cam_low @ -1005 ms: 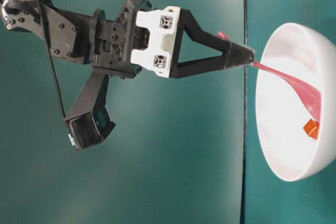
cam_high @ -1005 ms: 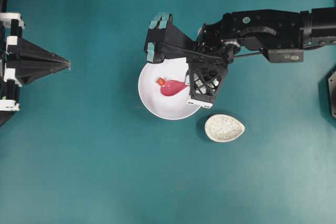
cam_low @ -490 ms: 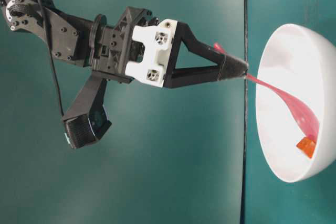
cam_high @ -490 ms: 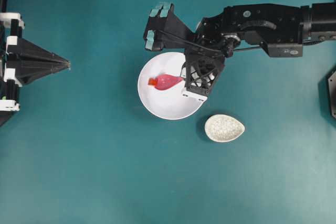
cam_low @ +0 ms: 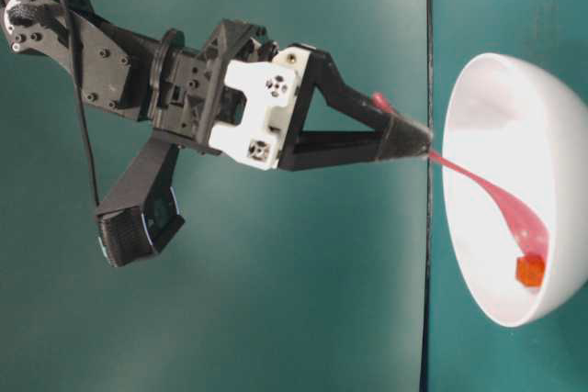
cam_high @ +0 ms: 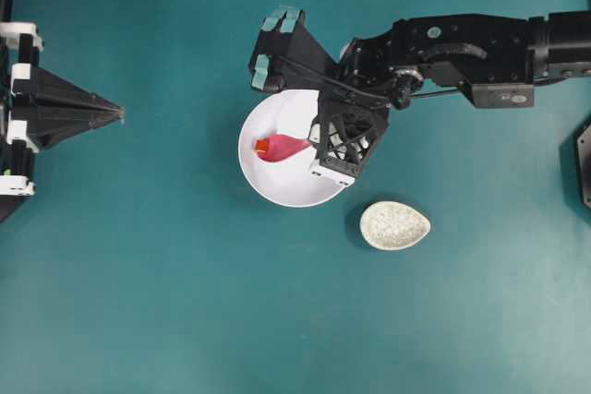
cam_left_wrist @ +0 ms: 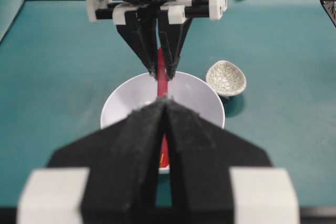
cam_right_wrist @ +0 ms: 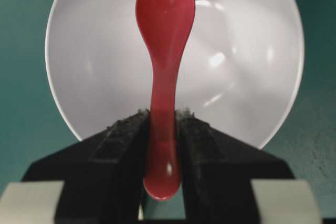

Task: Grip the spoon and scoop the red block from the bowl with right arm.
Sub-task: 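Drag the spoon under the red cube along the bowl bottom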

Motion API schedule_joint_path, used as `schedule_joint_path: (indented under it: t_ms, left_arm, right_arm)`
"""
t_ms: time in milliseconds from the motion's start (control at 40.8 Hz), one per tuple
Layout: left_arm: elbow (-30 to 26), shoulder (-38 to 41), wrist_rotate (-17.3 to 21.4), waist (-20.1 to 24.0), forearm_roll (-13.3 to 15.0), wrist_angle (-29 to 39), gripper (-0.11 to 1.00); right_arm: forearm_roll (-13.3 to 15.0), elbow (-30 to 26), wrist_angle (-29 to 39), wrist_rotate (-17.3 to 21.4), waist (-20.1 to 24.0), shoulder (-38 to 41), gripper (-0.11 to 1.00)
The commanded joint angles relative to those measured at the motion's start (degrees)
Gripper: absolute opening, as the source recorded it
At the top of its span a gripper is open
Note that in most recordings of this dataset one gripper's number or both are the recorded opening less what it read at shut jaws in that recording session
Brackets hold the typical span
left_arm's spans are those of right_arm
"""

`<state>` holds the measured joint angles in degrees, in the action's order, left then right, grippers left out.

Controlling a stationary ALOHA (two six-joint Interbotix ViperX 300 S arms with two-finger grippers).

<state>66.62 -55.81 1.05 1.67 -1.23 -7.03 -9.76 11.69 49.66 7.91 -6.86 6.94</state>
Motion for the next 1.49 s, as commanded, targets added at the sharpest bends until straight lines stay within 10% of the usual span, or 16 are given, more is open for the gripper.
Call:
schedule_joint_path:
  t_ms: [0,662,1470]
  left_arm:
    - [-1.14,0.26,0.09,-0.09,-0.18,-0.7,0.0]
    - [-1.05,0.44,-0.09,-0.09,-0.18,-0.79,0.0]
    - [-0.97,0.53,-0.44,-0.09,-0.18,-0.79,0.0]
  right_arm:
    - [-0.18,-0.97,-0.62,0.97,-0.09,-3.16,0.25]
    - [-0.09,14.15,-10.11,6.77,1.76,-17.75,0.25]
    - [0.97,7.21,2.55,5.89,1.49,-7.91,0.25]
